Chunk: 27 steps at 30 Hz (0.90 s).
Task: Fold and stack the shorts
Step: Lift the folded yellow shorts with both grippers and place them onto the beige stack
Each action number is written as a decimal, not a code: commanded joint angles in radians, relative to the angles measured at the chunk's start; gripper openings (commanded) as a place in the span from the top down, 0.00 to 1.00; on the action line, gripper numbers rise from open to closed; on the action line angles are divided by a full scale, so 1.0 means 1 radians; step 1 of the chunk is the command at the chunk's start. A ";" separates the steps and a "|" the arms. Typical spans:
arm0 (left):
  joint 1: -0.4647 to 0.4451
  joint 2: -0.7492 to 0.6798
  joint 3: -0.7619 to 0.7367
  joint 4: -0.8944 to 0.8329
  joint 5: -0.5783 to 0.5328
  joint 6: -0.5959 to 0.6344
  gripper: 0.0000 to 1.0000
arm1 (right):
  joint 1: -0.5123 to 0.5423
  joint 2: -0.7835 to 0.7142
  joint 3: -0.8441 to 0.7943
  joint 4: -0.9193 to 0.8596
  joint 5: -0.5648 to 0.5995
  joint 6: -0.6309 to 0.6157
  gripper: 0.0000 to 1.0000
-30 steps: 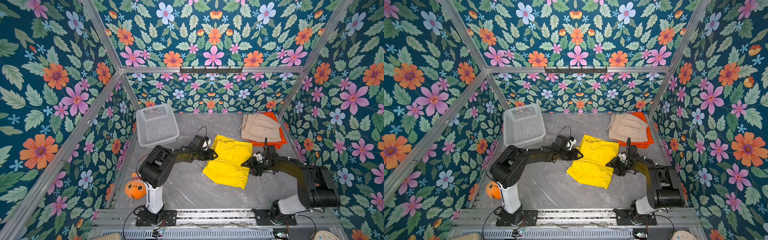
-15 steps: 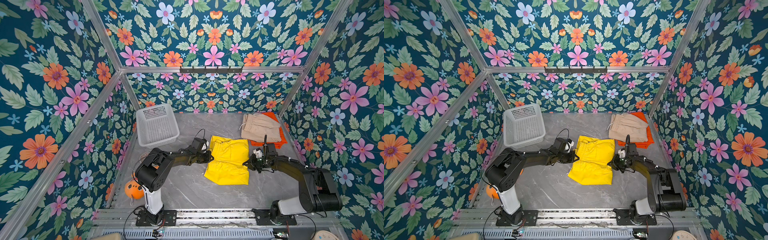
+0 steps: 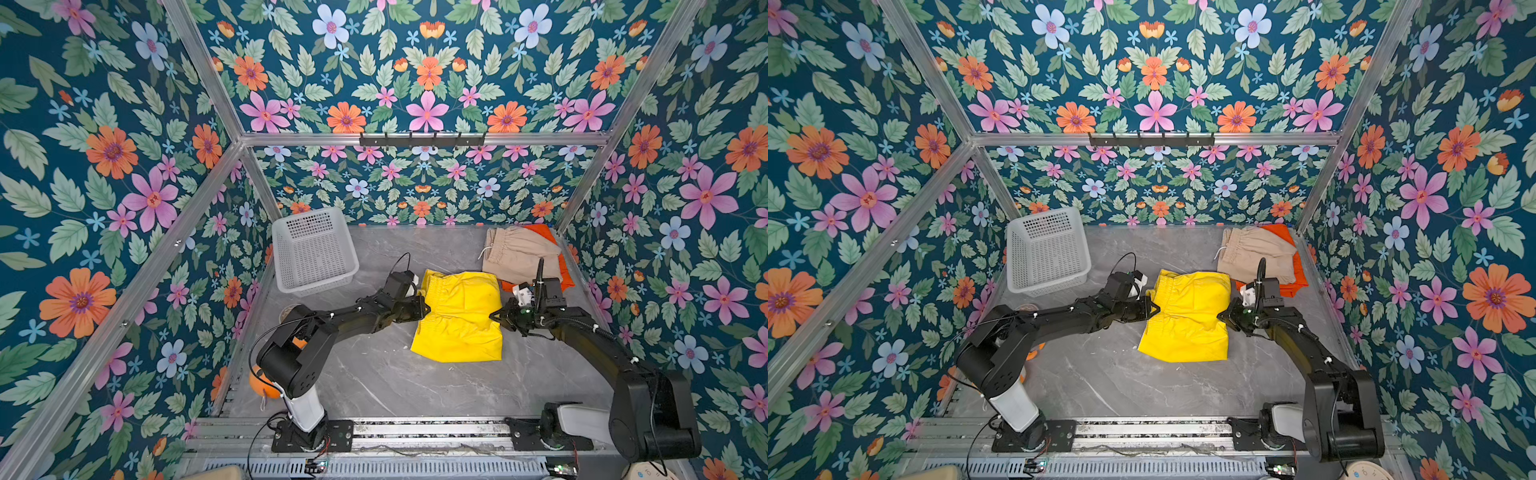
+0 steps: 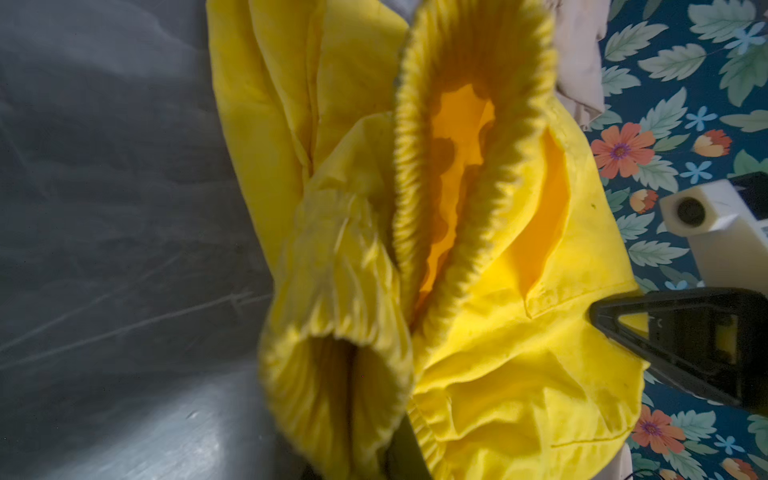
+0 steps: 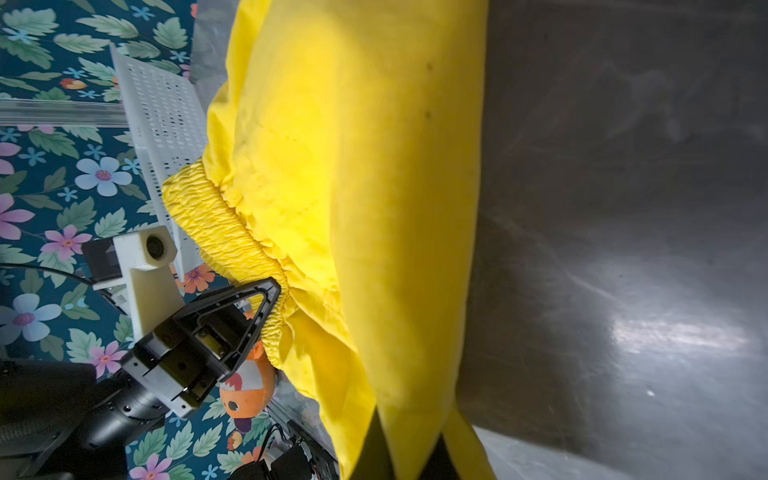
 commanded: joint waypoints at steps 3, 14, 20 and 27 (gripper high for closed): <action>-0.006 -0.047 0.064 -0.031 -0.058 -0.010 1.00 | 0.002 -0.048 0.104 -0.142 0.062 -0.057 1.00; -0.007 0.152 0.528 -0.118 -0.085 0.089 1.00 | -0.162 0.072 0.477 -0.309 0.039 -0.205 1.00; -0.007 0.410 0.893 -0.098 -0.071 0.088 1.00 | -0.323 0.225 0.679 -0.306 -0.032 -0.249 1.00; -0.008 0.733 1.268 0.046 -0.040 -0.048 1.00 | -0.410 0.481 0.921 -0.315 -0.101 -0.284 1.00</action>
